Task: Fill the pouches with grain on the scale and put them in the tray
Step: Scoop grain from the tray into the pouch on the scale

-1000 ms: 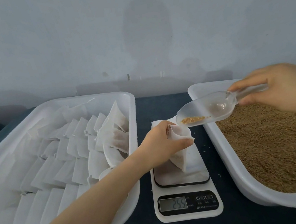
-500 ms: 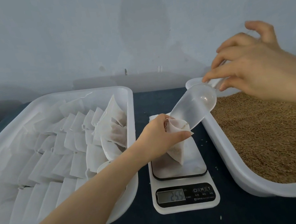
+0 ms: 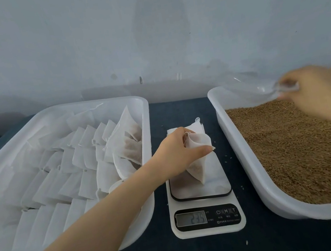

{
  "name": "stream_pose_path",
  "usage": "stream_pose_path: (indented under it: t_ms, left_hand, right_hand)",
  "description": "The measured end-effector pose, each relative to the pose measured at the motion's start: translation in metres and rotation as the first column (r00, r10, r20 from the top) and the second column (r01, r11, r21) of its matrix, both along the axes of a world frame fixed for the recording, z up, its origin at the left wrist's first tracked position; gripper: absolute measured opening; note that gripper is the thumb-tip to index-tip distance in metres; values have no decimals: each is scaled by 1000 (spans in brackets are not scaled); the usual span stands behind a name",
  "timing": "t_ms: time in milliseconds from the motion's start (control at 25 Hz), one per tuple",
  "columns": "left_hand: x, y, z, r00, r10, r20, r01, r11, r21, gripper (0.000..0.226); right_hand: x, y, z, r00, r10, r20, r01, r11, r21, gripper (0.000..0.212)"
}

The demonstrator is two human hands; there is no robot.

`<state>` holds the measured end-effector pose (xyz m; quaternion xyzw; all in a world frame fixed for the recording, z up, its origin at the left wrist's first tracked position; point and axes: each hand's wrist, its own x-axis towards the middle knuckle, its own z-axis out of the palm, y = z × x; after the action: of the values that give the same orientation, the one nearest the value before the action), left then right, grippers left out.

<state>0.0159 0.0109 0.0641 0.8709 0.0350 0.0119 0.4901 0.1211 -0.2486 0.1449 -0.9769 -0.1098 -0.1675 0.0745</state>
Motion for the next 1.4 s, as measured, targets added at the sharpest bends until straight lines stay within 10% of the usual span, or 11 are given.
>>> stream_pose_path:
  t_ms: [160, 440, 600, 720, 1080, 1400]
  left_hand:
    - [-1, 0, 1, 1000, -4, 3, 4, 1000, -8, 51]
    - [0, 0, 1, 1000, -2, -12, 1, 1000, -8, 50]
    - [0, -1, 1, 1000, -4, -28, 3, 1000, -5, 51]
    - [-1, -2, 3, 1000, 1, -14, -1, 1000, 11, 47]
    - [-3, 10, 12, 993, -91, -82, 81, 990, -117, 38]
    - [-4, 22, 10, 984, 83, 157, -103, 987, 123, 6]
  right_hand:
    - [12, 0, -48, 903, -192, -383, 143, 978, -155, 24]
    - [11, 9, -62, 912, -268, -312, 147, 921, -360, 29]
    - [-32, 42, -30, 932, 316, -179, -274, 936, 222, 19]
    - [-70, 76, -25, 784, 558, -272, -504, 828, 246, 29]
    - [-57, 95, -58, 811, 534, -239, -460, 835, 303, 9]
    - [-54, 90, -58, 880, 463, -103, -375, 813, 445, 26]
